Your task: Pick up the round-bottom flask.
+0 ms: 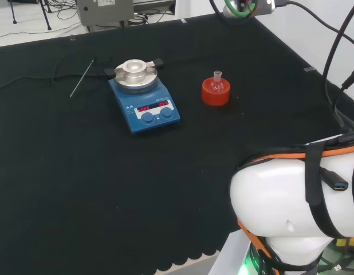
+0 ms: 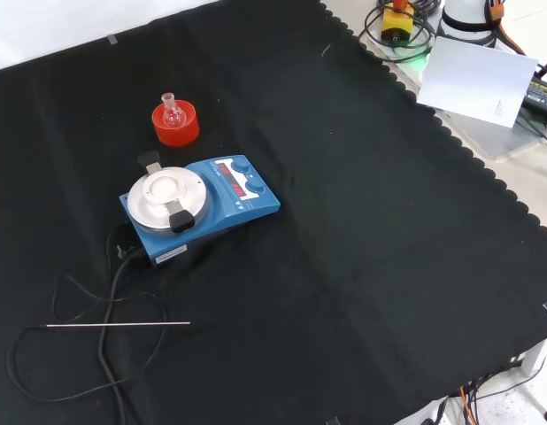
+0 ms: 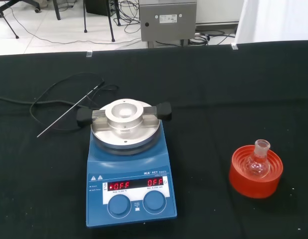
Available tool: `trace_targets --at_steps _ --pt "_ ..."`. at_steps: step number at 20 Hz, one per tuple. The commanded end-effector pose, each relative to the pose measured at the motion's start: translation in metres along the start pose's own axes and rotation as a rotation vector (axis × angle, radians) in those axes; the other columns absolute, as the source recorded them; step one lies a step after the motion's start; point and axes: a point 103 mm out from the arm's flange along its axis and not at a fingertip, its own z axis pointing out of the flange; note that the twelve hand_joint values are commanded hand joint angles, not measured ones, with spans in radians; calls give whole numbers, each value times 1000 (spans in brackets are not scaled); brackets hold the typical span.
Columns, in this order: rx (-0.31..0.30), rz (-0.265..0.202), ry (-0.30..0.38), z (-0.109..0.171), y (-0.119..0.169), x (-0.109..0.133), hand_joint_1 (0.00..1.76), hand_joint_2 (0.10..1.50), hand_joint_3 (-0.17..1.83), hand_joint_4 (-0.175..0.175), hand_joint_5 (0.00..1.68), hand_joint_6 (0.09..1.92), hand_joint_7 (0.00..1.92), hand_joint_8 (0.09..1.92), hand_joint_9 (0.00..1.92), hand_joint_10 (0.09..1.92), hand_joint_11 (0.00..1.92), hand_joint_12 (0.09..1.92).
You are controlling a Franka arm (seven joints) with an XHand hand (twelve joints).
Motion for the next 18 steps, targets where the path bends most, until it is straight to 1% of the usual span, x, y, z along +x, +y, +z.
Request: trace_targets --at_steps 1,3,5,12,18 --pt "-13 -2 -17 1 -1 3 136 1301 61 -26 321 87 100 573 244 632 5 1182" --pt "-9 3 -15 1 0 2 75 1369 94 -29 311 87 93 558 214 621 0 1135" --pt "-7 5 -16 2 2 1 60 1385 101 -30 309 87 92 553 206 619 0 1123" --pt "-2 21 -16 9 14 3 59 1384 100 -30 307 87 97 544 202 619 0 1115" --pt "6 57 14 30 39 0 120 1346 82 -34 316 87 122 529 214 630 0 1118"
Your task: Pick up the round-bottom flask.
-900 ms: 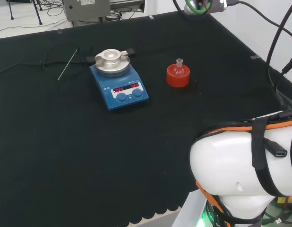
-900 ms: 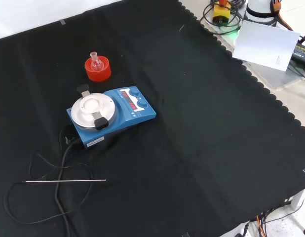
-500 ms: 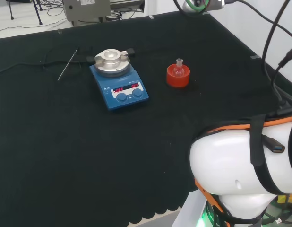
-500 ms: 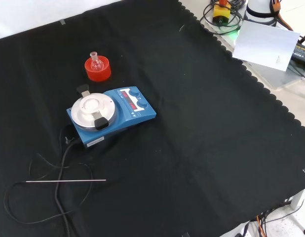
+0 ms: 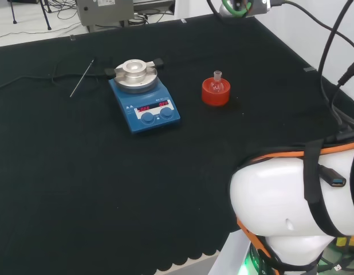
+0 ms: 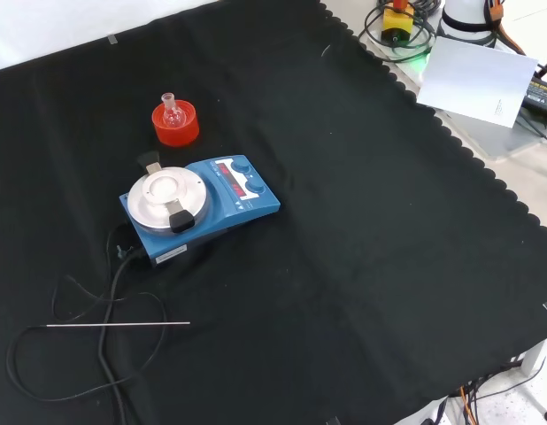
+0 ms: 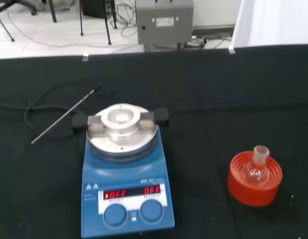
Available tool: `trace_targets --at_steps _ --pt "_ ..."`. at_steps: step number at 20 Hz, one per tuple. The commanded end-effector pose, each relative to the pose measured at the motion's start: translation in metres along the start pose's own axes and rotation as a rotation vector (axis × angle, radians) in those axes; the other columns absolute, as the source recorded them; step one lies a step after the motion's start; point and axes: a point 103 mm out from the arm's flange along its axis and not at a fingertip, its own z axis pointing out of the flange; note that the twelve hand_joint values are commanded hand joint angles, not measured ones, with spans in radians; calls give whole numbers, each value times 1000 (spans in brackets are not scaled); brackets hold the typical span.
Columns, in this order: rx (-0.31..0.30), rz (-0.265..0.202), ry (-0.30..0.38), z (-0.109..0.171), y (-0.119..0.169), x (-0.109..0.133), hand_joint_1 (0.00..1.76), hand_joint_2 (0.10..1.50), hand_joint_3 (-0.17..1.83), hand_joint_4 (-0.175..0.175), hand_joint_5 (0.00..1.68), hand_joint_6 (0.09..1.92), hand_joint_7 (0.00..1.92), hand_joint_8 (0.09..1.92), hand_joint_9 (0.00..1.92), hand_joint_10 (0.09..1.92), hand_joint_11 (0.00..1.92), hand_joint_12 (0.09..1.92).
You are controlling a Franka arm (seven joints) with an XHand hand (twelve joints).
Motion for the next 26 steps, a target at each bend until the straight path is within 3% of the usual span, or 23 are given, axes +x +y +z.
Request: trace_targets --at_steps 1,11,19,26 --pt "26 55 25 33 32 -1 129 1341 80 -35 320 87 128 529 217 632 0 1121" --pt "52 103 61 93 95 -11 209 1308 67 -44 352 87 166 536 245 645 0 1170" --pt "54 125 102 139 154 -37 293 1262 51 -50 379 87 192 554 292 662 0 1229" --pt "64 164 131 177 177 -68 398 1206 31 -56 421 87 235 590 360 682 0 1322"
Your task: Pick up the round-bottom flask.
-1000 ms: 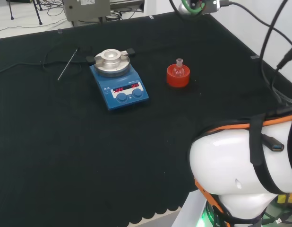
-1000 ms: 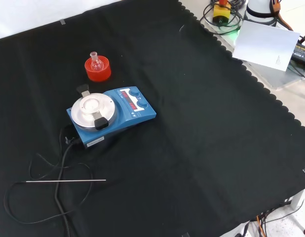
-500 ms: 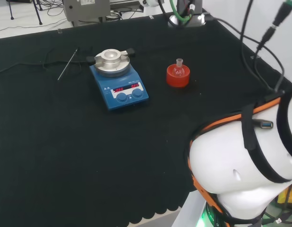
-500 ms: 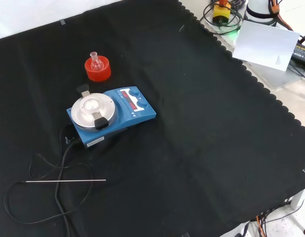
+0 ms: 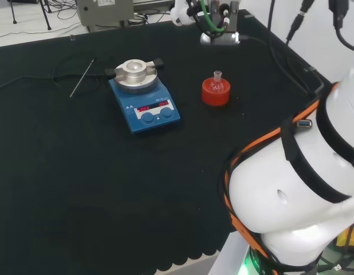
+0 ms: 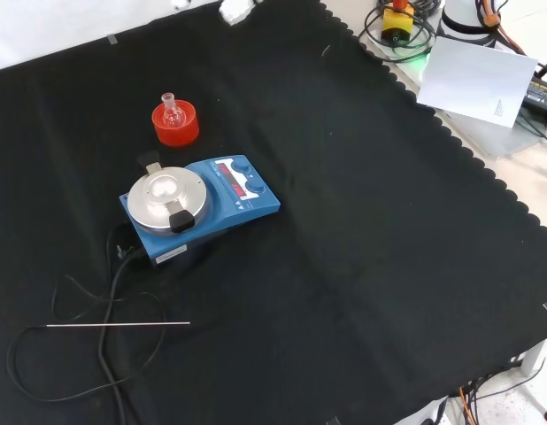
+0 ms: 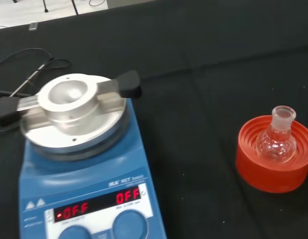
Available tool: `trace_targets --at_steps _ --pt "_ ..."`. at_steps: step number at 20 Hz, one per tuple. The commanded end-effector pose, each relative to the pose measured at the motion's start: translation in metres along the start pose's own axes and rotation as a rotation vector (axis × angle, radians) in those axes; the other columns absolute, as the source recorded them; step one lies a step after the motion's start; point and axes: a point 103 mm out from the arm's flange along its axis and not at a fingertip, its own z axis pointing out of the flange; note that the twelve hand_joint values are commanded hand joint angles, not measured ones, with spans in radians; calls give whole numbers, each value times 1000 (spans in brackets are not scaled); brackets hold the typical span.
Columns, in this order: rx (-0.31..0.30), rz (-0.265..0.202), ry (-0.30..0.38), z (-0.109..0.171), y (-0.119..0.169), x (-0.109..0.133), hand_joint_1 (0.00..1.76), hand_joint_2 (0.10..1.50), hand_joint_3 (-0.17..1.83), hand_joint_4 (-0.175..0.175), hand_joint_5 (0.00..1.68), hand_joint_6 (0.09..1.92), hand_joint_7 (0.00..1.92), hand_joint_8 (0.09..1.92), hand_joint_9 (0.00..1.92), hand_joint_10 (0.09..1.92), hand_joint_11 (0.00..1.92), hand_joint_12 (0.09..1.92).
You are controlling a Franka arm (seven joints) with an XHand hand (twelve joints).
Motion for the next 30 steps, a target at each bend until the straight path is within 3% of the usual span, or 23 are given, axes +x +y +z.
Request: trace_targets --at_steps 1,13,25,30 --pt "-32 49 48 27 46 -40 410 1200 29 -57 426 87 238 594 366 683 0 1336" --pt "-4 110 101 97 75 -80 532 1121 -4 -58 448 87 245 614 395 685 3 1378" --pt "39 143 143 159 103 -86 633 1052 -45 -58 486 87 283 635 423 684 17 1375" --pt "1 140 181 174 104 -92 630 1021 -63 -56 491 87 283 636 426 682 15 1373"
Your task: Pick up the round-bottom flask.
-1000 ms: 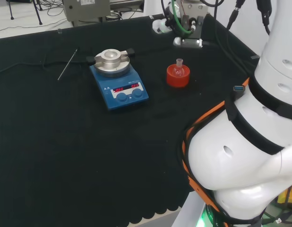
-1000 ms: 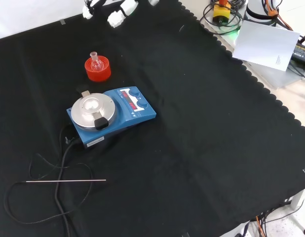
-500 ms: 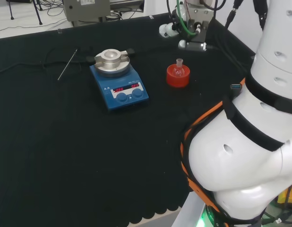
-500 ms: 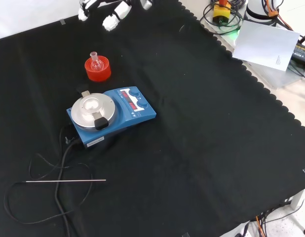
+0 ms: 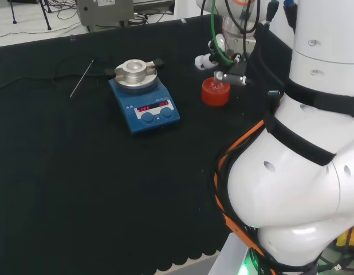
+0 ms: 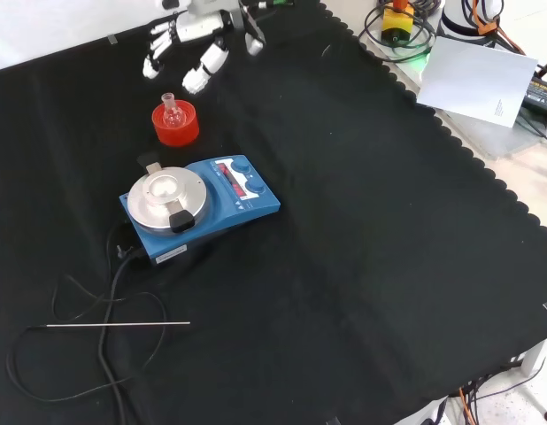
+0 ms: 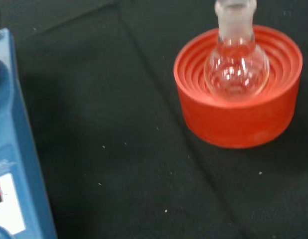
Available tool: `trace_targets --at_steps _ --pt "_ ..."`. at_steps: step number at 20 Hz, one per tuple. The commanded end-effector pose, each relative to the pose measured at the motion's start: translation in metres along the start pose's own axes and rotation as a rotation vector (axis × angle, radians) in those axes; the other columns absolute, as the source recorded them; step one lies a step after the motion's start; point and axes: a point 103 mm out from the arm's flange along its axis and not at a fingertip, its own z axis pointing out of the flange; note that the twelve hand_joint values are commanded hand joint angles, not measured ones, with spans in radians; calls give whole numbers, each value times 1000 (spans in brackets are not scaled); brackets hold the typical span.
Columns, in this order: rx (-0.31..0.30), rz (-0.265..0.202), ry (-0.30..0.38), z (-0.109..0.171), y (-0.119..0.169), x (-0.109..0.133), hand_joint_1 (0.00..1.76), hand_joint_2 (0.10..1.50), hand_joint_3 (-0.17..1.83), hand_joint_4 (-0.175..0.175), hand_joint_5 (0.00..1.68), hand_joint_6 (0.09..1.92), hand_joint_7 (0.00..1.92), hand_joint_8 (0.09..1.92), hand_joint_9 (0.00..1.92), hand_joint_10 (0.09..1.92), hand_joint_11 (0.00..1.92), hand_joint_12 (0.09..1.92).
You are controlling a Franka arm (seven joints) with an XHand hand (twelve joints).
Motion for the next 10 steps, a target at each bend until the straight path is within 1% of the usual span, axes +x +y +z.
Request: trace_targets --at_steps 1,3,4,6,10 --pt "-52 6 74 20 16 -11 629 1011 -69 -55 492 87 283 636 426 682 14 1373" --pt "-44 30 107 27 16 -18 631 998 -77 -54 495 87 281 636 426 681 13 1372" --pt "-44 32 116 30 16 -21 633 994 -80 -54 496 87 279 636 426 681 12 1372" --pt "-53 27 118 34 15 -26 638 987 -85 -53 499 87 275 635 425 679 10 1371" --pt "-43 39 123 42 18 -33 652 979 -94 -52 504 87 269 634 418 675 5 1370"
